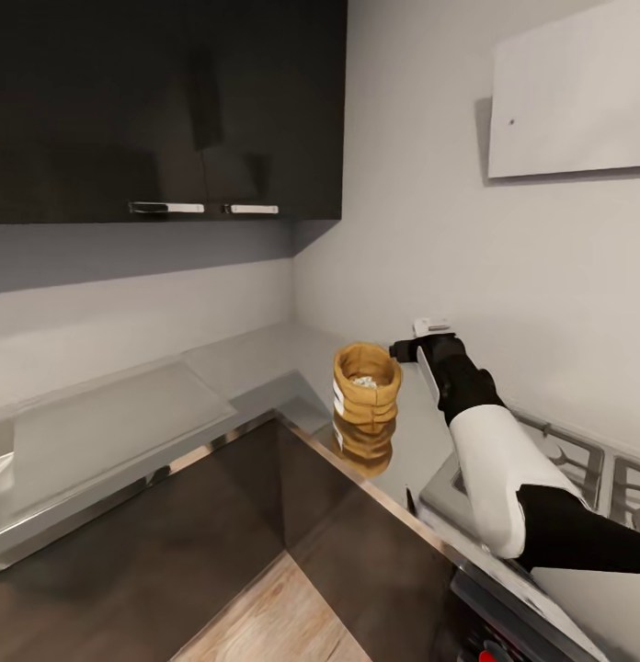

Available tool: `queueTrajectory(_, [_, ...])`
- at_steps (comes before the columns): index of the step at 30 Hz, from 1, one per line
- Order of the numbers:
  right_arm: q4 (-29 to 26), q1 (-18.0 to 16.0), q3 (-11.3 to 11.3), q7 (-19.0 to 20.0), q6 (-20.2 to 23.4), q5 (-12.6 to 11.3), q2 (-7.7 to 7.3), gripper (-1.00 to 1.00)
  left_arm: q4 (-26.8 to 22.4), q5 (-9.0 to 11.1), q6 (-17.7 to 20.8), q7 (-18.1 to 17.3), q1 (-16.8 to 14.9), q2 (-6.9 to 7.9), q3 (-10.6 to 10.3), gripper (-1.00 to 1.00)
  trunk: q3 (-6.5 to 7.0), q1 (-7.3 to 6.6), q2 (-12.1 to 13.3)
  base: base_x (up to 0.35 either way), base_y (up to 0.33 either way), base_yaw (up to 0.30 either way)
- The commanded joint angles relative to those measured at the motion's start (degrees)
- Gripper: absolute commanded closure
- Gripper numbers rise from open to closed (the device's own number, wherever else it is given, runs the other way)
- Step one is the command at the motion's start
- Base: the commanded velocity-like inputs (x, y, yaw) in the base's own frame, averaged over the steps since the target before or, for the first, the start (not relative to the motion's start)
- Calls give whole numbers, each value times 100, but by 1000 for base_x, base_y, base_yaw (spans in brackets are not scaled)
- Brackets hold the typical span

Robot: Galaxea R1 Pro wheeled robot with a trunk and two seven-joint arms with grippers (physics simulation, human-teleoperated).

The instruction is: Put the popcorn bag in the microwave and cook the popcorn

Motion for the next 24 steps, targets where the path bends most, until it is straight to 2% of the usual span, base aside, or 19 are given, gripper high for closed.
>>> queueTrajectory(1, [-4,-4,-21,-5,23,6,7,-100,-3,33,-13,6,-1,-1,1,-100,-6,3,-3,288,0,0])
queueTrajectory(5, [0,-2,-21,-6,22,-4,10,-100,-3,33,-13,6,-1,-1,2,-100,-6,3,-3,229,0,0])
queueTrajectory(11, [123,-3,-21,-55,31,-10,18,-100,-3,33,-13,6,-1,-1,1,-100,-6,3,-3,25,0,0])
queueTrajectory(18, [653,0,-20,-592,29,-11,279,-100,-3,33,-13,6,-1,-1,6,-100,-6,3,-3,1,0,0])
queueTrajectory(24, [755,0,-24,-654,34,-26,322,-100,-3,33,-13,6,-1,-1,6,-100,-6,3,-3,0,0,0])
